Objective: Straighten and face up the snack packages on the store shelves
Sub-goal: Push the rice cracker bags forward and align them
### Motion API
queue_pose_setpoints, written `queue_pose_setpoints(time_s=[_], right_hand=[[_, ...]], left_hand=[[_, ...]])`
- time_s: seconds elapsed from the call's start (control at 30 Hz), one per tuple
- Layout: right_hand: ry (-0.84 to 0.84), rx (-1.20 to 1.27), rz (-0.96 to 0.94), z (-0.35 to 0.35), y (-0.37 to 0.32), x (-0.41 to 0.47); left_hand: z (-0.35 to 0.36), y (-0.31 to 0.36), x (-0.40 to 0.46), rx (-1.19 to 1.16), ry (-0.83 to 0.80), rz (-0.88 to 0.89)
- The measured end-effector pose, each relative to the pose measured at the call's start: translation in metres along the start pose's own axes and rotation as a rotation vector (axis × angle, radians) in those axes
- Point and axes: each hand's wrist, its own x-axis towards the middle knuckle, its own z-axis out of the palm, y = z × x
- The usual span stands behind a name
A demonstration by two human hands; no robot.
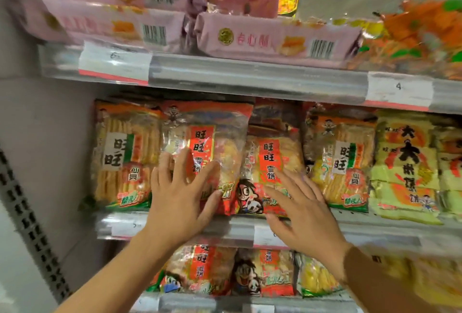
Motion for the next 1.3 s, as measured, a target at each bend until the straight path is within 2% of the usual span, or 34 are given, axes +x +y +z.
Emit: queue_pose_setpoints(time_s=[0.13, 0.2, 0.27, 0.3, 0.37, 0.4, 0.5, 0.57, 0.67, 0.8, 0.9, 1.07, 1.23, 1.3], right_hand=[[0.019, 0.12, -0.012, -0.003, 0.003, -0.002], [0.136, 0.27, 0.063, -0.01, 0.013, -0.005], [0.285, 0.309, 0.266, -0.022, 0.035, -0.01], [0.309, 0.255, 0.393, -0.028, 0.05, -0.011], [0.242, 0.099, 0.631, -0.035, 0.078, -0.014], [0.203, 0.096, 0.713, -0.036, 0.089, -0.016], [0.171, 0.406, 0.814, -0.03, 0.111, -0.018], [0.138, 0.573, 0.839, -0.025, 0.116, -0.017], [0.093, 0.593, 0.879, -0.02, 0.124, -0.014], [0.073, 0.78, 0.89, -0.02, 0.135, -0.01], [0.147, 0.817, 0.837, -0.025, 0.139, -0.014], [0.27, 0.873, 0.797, -0.051, 0.143, -0.02], [0.284, 0.98, 0.78, -0.08, 0.129, -0.023], [0.271, 1.033, 0.746, -0.084, 0.113, -0.023]], left_hand=[[-0.003, -0.002, 0.009, -0.119, 0.067, -0.039], [-0.006, -0.004, 0.014, -0.214, 0.121, -0.155], [-0.008, -0.003, 0.018, -0.32, 0.116, -0.308], [-0.009, -0.001, 0.02, -0.356, 0.097, -0.374], [-0.01, 0.004, 0.026, -0.378, 0.069, -0.469], [-0.011, 0.007, 0.029, -0.373, 0.065, -0.498], [-0.007, 0.014, 0.034, -0.383, 0.081, -0.537], [-0.002, 0.018, 0.033, -0.477, 0.108, -0.526], [0.001, 0.016, 0.03, -0.607, 0.125, -0.496], [-0.004, 0.004, 0.028, -0.796, 0.081, -0.596], [-0.004, -0.002, 0.027, -0.829, 0.044, -0.619], [-0.004, -0.005, 0.026, -0.823, 0.131, -0.578], [-0.02, -0.004, 0.038, -1.053, 0.21, -0.532], [-0.033, -0.004, 0.041, -1.058, 0.22, -0.523]])
